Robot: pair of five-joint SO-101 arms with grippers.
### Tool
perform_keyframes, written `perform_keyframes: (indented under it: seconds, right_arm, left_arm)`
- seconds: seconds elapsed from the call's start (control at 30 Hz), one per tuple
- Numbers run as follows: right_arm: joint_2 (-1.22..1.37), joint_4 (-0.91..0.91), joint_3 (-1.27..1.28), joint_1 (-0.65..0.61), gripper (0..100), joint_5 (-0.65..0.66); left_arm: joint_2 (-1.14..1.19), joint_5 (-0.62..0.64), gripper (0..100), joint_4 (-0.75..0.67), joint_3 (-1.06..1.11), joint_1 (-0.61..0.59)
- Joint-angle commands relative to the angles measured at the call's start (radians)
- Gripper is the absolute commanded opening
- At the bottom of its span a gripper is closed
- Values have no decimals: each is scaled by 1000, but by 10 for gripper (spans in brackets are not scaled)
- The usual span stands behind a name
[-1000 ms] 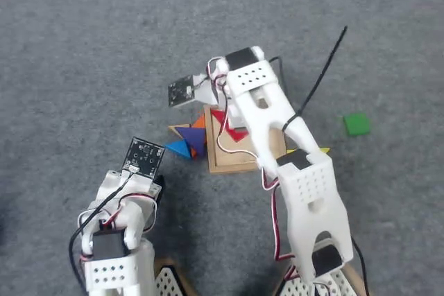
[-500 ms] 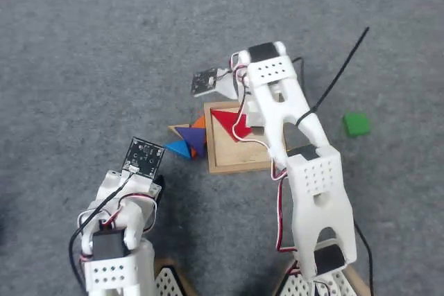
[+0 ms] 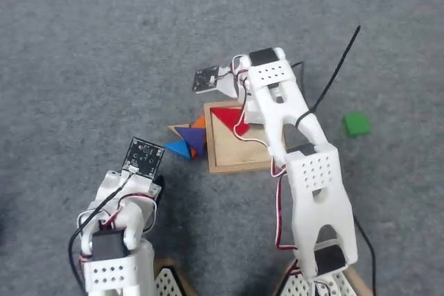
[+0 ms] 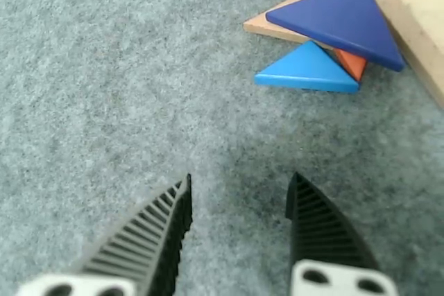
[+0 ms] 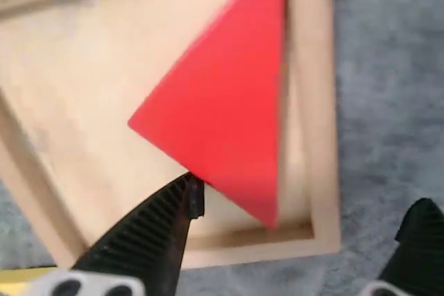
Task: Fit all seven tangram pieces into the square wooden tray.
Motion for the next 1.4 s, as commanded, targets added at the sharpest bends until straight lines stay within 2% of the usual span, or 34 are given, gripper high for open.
perform_keyframes:
  seconds: [0.0,0.17,0.4,0.53,0.63,0.8,0.87,0.97,1.1,1.2,1.37]
  right_arm:
    - [-24,-33,-57,22,410,-12]
    - [-22,7,-158,79,410,-89]
    - [-28,269,-430,133,409,-101]
    - [-71,272,-511,157,409,-181]
    - [-209,274,-377,162,409,-193]
    - [-619,268,92,153,409,-262]
    - [-788,265,296,153,409,-356]
    - [-972,231,597,154,409,-568]
    - [-1030,38,928,159,409,-905]
    - [-997,-119,1043,165,409,-1126]
    - [-869,-206,1028,202,409,-1441]
  left_arm:
    - [-17,-14,207,8,-8,-6]
    - [-17,-14,207,8,-8,-6]
    - [-17,-14,207,8,-8,-6]
    - [-17,-14,207,6,-8,-6]
    - [-17,-14,207,6,-8,-6]
    - [-17,-14,207,6,-8,-6]
    - [-17,-14,207,6,-8,-6]
    - [-17,-14,207,6,-8,-5]
    - [-17,-14,207,6,-8,-3]
    - [-17,-14,207,8,-8,-5]
    - [-17,-14,207,8,-8,-6]
